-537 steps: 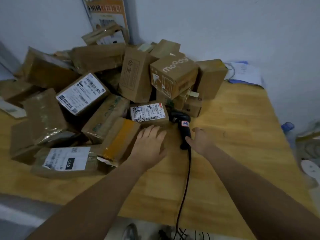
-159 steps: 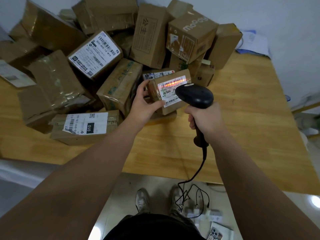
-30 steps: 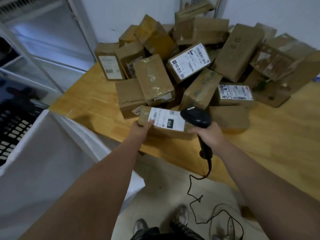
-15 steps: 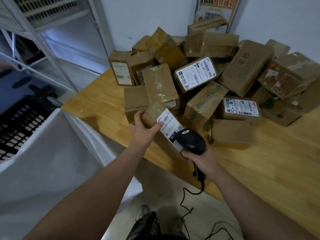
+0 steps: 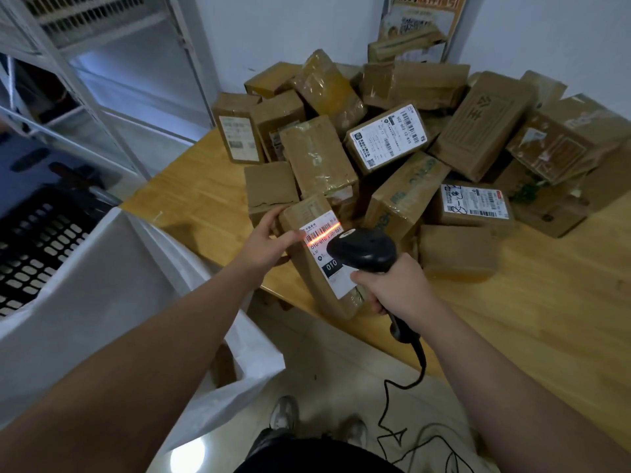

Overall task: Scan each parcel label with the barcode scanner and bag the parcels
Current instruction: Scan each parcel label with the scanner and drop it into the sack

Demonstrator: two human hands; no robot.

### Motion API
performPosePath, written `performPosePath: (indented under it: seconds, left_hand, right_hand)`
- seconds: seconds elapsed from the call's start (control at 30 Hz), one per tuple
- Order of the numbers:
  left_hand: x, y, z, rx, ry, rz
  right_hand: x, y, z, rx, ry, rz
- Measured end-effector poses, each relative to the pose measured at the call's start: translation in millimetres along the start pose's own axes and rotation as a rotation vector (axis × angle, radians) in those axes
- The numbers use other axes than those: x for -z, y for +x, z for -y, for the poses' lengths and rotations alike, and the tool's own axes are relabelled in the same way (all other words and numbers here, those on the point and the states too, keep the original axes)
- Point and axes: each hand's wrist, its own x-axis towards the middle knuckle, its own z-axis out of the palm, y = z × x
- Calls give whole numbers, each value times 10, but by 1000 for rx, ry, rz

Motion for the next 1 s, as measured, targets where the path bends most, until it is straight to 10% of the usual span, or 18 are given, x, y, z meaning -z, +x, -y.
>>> performPosePath:
  seconds: [1.0]
  left_hand:
    - [-60, -51, 2, -124, 129, -47]
  right_hand:
    - [127, -60, 70, -62, -50, 19]
